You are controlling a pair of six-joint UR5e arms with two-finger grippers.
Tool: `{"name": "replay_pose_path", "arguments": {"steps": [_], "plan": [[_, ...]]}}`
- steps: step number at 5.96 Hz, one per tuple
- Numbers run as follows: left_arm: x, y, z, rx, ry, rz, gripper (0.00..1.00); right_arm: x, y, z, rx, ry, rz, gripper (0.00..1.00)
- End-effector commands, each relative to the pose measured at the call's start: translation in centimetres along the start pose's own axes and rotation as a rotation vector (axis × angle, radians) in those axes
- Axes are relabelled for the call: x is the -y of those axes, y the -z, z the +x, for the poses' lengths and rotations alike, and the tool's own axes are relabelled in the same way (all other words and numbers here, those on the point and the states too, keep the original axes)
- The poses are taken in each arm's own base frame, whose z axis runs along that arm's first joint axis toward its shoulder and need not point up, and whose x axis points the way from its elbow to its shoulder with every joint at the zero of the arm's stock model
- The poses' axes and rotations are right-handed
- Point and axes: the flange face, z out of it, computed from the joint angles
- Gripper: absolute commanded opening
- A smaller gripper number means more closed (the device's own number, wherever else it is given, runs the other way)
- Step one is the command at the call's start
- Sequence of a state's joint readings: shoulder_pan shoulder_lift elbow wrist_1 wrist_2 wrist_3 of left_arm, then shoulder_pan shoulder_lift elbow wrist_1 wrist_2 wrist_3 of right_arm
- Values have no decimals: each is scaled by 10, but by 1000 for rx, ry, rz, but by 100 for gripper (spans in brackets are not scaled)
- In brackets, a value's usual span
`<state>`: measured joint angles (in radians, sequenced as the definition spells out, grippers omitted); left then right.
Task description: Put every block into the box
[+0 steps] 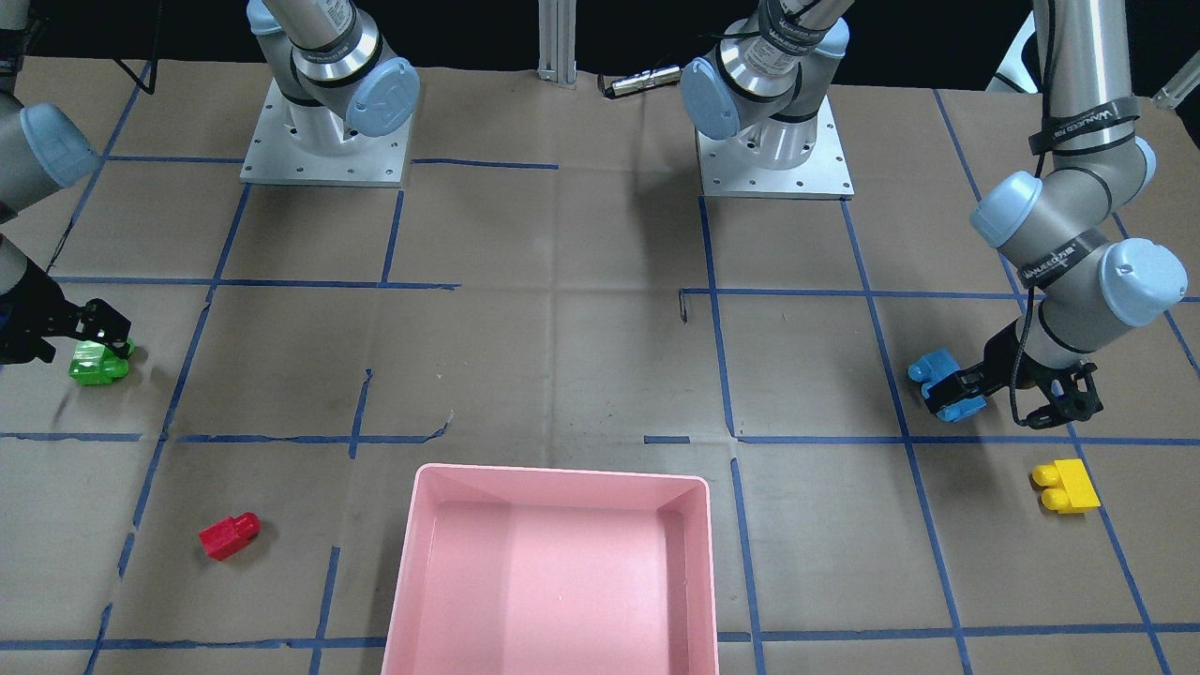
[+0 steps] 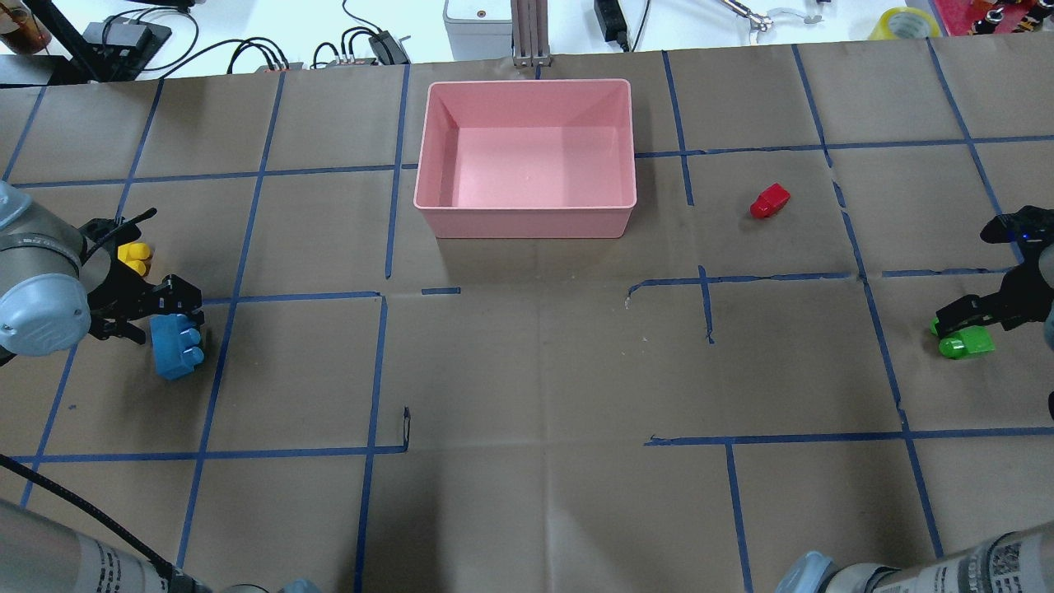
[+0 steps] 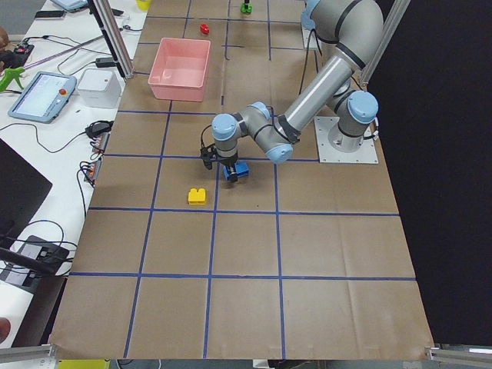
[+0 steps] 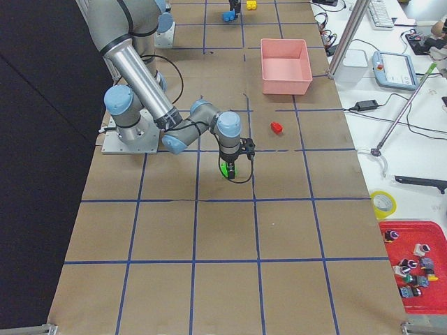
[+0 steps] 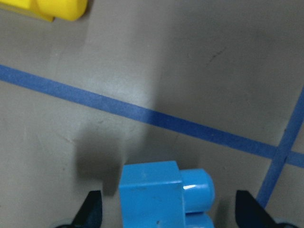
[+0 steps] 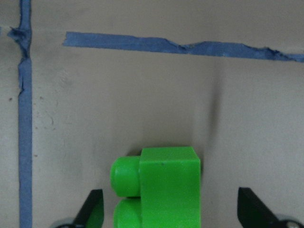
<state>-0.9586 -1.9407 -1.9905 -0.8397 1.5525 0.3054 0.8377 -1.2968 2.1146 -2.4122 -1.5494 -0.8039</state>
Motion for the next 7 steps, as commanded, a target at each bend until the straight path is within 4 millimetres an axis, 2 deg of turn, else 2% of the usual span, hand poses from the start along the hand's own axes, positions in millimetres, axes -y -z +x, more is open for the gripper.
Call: {"name": "replay_pose_path", "arguments": {"steps": [1, 2, 4, 5, 6, 7], "plan": [[-1, 0, -2, -3, 6, -4, 91, 0, -6, -1, 8, 1, -8, 99], [-1, 1, 0, -25, 8, 3, 82, 0, -5, -1, 7, -2, -7, 91], [-1, 4, 2, -26, 3, 5, 52, -1, -4, -1, 6, 1, -10, 46], [-1, 4, 2, -27, 2, 2, 39, 1, 5, 2, -10, 3, -7, 34], [-1, 5, 2, -27, 2, 1, 28, 6, 16, 5, -22, -3, 9, 30], [2, 15, 3, -30, 1, -9, 19, 14, 53, 9, -38, -1, 21, 27]]}}
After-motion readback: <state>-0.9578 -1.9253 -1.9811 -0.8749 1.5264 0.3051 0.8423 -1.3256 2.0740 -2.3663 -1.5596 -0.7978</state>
